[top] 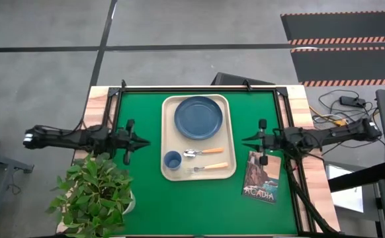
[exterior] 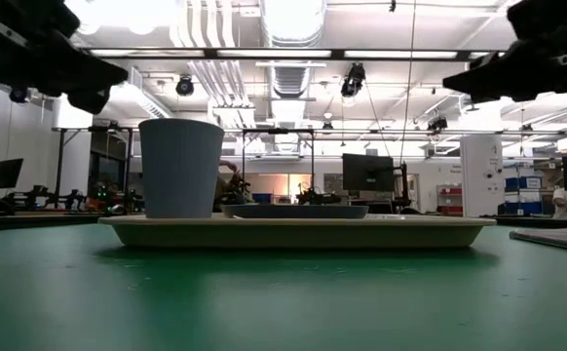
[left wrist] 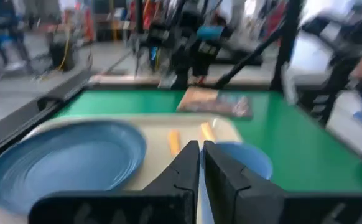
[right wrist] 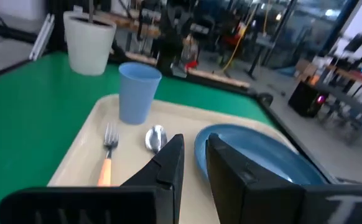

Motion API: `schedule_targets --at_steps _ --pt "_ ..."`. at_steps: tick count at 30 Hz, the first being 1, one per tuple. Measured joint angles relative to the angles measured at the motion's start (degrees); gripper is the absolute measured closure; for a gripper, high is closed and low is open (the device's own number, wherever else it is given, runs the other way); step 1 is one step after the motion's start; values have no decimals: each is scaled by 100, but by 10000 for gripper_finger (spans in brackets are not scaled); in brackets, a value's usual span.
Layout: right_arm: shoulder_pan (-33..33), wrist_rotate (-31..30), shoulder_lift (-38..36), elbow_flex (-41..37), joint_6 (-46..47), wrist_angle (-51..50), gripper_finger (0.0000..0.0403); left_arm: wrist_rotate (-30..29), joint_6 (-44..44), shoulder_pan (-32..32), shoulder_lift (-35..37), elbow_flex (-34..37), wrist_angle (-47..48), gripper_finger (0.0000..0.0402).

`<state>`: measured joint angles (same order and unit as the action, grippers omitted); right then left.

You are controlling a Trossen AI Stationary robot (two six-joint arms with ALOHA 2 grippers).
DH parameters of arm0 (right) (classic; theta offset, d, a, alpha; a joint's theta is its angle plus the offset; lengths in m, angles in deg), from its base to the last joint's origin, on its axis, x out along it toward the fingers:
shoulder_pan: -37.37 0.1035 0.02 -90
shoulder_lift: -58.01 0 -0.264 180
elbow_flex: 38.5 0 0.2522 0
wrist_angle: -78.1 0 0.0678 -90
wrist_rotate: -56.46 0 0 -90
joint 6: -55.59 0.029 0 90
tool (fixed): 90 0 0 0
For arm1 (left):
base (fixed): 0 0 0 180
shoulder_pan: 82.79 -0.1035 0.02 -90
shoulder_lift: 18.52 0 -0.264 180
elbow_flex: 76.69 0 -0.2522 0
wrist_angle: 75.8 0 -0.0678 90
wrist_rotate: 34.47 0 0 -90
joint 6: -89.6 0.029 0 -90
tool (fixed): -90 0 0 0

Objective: Pick and place plate/cup/fork/spoon on tray
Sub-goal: Return to Home Position

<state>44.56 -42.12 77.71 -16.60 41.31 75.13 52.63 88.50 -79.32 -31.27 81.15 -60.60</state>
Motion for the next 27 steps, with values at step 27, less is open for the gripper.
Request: schedule_targets --at_steps 27 --pt "0 -194 -1829 -640 -13 -756 353 1149 0 0 811 795 -513 401"
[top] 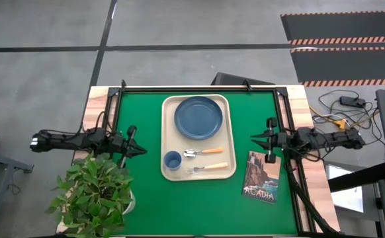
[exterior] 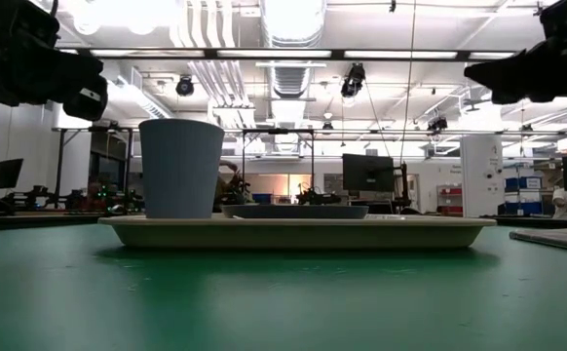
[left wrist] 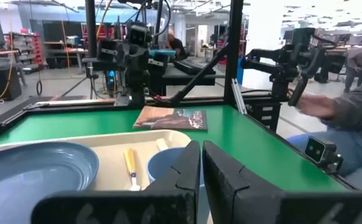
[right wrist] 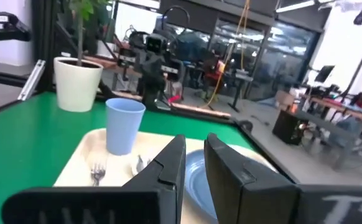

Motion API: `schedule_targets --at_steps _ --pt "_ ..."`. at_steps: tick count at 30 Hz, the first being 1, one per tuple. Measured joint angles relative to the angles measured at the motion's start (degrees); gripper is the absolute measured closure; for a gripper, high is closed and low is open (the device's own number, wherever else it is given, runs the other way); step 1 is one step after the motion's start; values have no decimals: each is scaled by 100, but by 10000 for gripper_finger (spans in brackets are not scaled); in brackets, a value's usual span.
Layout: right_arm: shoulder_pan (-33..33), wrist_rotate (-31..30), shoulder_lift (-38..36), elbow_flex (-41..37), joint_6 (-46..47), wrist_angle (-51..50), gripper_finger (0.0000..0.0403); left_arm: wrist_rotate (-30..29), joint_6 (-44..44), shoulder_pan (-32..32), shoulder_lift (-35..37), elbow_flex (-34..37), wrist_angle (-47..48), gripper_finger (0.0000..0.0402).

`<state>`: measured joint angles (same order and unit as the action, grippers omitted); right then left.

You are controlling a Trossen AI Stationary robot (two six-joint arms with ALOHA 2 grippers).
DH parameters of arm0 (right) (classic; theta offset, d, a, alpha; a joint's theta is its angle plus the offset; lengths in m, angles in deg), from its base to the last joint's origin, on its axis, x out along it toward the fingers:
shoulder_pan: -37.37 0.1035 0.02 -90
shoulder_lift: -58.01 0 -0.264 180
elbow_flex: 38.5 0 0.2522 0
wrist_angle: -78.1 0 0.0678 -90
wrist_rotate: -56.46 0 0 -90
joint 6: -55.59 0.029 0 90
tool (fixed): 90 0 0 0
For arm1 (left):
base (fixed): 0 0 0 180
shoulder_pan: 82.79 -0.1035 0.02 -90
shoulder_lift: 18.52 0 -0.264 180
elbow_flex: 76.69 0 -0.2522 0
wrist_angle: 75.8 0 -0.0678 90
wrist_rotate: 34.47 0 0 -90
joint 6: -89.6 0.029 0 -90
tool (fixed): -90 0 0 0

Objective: Pick and place plate/cup/fork/spoon on tray
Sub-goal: Return to Home Position

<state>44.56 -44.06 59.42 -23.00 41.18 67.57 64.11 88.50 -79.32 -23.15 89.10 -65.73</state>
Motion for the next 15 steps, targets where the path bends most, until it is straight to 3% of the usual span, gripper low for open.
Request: schedule_targets --at_steps 15 --pt "1 -2 286 0 245 -3 355 -2 2 0 -398 7 -18 402"
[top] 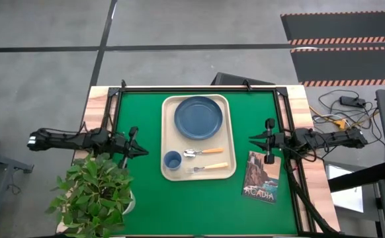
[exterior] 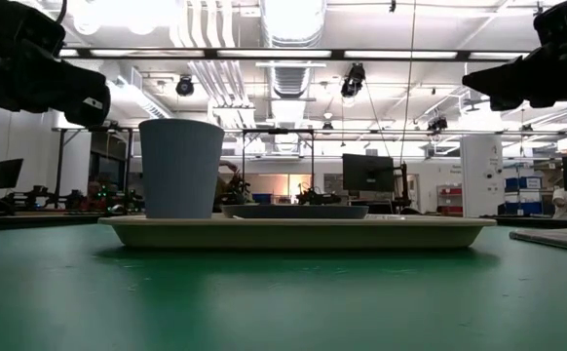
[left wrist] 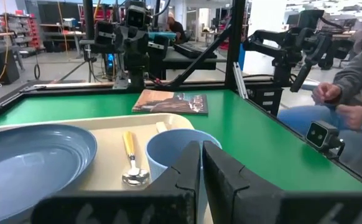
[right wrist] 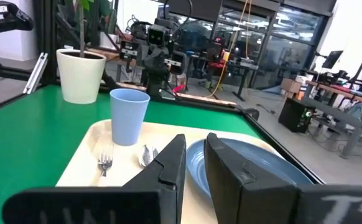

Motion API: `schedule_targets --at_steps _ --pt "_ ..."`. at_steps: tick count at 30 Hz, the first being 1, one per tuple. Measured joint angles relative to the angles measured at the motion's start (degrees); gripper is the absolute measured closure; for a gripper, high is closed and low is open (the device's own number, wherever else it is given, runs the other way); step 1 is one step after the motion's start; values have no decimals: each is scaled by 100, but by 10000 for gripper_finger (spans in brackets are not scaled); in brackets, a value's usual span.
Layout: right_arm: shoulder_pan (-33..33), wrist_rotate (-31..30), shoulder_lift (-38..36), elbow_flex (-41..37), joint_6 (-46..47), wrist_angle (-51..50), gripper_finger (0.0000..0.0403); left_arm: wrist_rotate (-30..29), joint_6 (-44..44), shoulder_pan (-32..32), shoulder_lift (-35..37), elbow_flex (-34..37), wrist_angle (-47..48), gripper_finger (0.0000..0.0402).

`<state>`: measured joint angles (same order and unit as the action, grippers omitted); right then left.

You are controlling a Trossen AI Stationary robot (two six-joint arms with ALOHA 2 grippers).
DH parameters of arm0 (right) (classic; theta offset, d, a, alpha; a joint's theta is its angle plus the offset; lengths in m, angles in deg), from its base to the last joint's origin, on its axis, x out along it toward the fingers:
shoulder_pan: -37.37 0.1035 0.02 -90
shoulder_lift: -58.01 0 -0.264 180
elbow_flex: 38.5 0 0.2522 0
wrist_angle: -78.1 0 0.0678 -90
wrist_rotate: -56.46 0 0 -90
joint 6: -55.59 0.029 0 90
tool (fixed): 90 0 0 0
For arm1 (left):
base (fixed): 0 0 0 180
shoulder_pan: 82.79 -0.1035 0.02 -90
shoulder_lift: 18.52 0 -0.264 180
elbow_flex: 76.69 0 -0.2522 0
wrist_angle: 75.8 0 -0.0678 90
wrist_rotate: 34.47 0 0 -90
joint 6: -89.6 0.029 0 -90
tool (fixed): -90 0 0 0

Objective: Pick and place plate/cup/fork/spoon on tray
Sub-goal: Return to Home Position

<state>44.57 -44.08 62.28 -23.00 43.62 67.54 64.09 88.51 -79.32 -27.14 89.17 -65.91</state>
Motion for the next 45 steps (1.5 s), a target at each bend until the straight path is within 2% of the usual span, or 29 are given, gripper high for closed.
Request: schedule_targets --at_steps 45 --pt "0 -2 0 0 -2 3 355 -2 1 -2 -858 6 4 402"
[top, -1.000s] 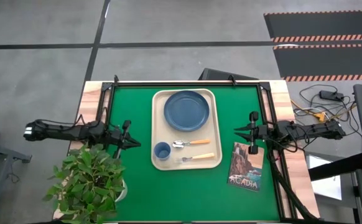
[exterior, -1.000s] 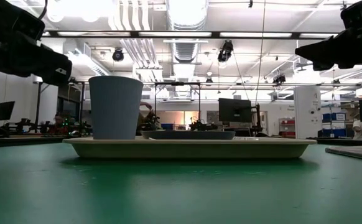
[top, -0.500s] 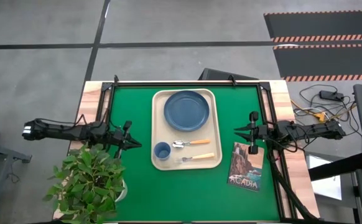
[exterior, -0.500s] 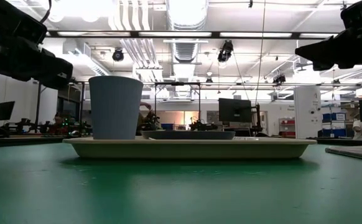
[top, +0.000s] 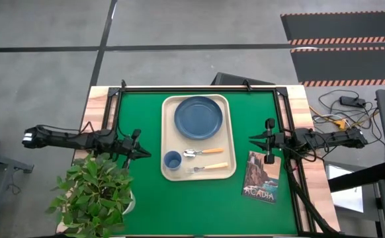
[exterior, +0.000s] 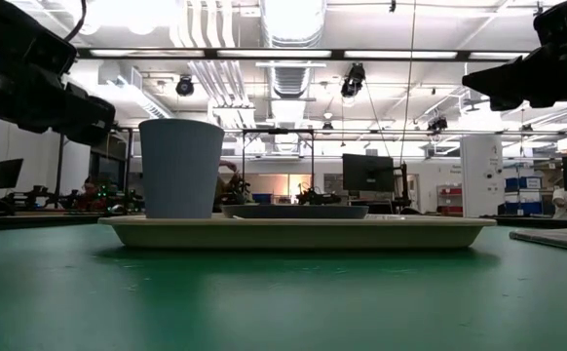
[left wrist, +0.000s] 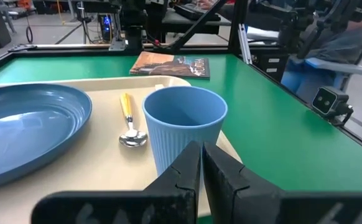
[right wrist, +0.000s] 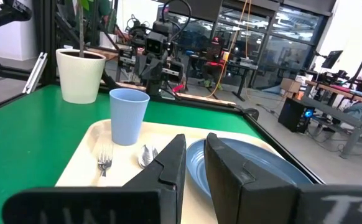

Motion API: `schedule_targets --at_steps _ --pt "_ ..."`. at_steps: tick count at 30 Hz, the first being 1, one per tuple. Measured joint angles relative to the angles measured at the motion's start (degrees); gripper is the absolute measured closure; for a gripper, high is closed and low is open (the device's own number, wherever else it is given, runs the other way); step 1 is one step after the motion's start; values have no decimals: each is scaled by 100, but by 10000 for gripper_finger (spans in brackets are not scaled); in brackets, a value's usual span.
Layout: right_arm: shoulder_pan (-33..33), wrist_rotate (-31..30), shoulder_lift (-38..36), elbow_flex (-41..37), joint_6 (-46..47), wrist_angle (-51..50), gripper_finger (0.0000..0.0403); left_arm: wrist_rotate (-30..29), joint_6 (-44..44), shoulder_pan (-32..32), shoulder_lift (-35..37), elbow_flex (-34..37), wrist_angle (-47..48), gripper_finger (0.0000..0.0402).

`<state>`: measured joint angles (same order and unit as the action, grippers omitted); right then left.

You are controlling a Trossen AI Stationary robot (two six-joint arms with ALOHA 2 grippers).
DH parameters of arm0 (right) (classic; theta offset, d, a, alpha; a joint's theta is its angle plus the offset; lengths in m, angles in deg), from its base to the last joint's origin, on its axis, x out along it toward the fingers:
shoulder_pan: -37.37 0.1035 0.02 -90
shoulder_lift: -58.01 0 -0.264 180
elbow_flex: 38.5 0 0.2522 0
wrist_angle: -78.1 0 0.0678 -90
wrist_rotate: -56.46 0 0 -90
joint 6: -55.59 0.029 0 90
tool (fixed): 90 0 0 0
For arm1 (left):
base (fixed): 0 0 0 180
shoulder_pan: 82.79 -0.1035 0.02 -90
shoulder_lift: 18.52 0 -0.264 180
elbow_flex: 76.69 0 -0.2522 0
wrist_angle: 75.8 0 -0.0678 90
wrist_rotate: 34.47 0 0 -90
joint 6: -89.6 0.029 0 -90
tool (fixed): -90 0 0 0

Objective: Pick and place plate/cup/fork/spoon on tray
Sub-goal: Return to Home Position

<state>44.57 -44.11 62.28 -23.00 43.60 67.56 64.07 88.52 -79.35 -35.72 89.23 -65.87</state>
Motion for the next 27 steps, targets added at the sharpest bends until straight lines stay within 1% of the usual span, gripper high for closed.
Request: schedule_targets --at_steps 16,27 --pt "1 -2 2 0 0 0 355 0 0 0 -182 0 -3 402" --pt "0 -1 2 0 0 0 355 0 0 1 -183 0 -2 402"
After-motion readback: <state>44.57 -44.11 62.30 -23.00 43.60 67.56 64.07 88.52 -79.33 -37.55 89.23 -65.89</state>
